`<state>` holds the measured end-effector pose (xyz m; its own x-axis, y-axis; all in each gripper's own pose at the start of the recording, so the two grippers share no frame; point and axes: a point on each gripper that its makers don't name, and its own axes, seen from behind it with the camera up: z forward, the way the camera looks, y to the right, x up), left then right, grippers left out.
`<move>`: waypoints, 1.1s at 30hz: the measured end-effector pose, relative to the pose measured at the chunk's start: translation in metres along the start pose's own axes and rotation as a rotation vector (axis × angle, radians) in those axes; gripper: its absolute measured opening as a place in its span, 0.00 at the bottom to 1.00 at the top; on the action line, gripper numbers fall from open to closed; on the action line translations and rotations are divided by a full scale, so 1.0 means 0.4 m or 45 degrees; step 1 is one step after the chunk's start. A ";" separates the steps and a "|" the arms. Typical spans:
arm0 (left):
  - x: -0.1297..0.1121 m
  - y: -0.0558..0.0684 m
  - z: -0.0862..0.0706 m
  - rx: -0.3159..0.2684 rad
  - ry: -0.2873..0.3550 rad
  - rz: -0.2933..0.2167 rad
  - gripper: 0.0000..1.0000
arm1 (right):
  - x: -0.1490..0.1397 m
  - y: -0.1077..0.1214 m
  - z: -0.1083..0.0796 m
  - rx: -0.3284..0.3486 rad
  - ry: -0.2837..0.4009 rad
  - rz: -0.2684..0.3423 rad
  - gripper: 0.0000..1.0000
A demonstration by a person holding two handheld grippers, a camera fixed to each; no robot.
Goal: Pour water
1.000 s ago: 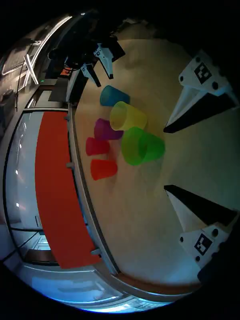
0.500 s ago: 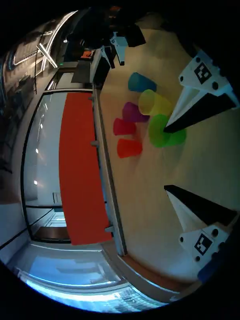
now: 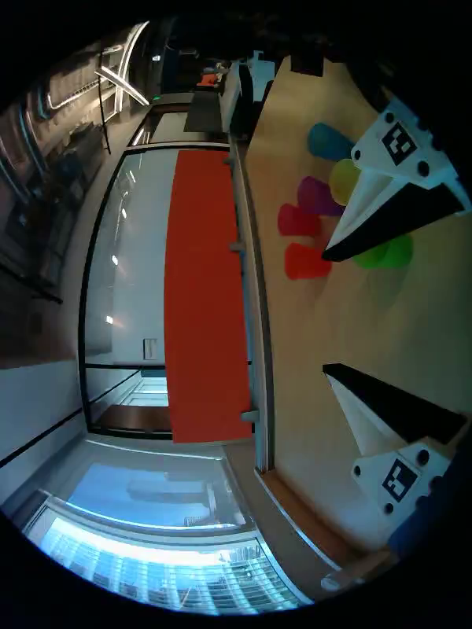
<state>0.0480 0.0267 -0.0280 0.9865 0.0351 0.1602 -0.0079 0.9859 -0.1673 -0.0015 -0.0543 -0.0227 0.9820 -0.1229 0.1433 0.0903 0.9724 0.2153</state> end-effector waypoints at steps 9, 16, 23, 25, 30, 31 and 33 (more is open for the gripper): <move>0.089 -0.015 -0.006 0.078 0.185 -0.059 0.96 | 0.061 0.052 -0.010 -0.167 0.146 0.093 1.00; 0.105 -0.026 0.000 0.114 0.237 -0.067 0.96 | 0.084 0.095 -0.034 -0.263 0.237 0.187 1.00; 0.102 -0.045 0.004 0.160 0.244 -0.030 0.96 | 0.069 0.112 -0.043 -0.307 0.241 0.198 0.99; 0.099 -0.045 0.005 0.162 0.244 -0.020 0.96 | 0.065 0.110 -0.043 -0.310 0.236 0.185 0.99; 0.095 -0.044 0.007 0.175 0.256 0.016 0.96 | 0.057 0.101 -0.040 -0.312 0.234 0.162 0.99; 0.092 -0.044 0.008 0.178 0.257 0.024 0.96 | 0.055 0.101 -0.039 -0.312 0.229 0.164 0.99; 0.088 -0.044 0.010 0.184 0.259 0.037 0.96 | 0.050 0.102 -0.038 -0.314 0.222 0.167 0.99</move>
<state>0.0824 0.0111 -0.0154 0.9980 0.0444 -0.0442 -0.0456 0.9986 -0.0262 0.0242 -0.0142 -0.0257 0.9996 0.0214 -0.0176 -0.0220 0.9991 -0.0374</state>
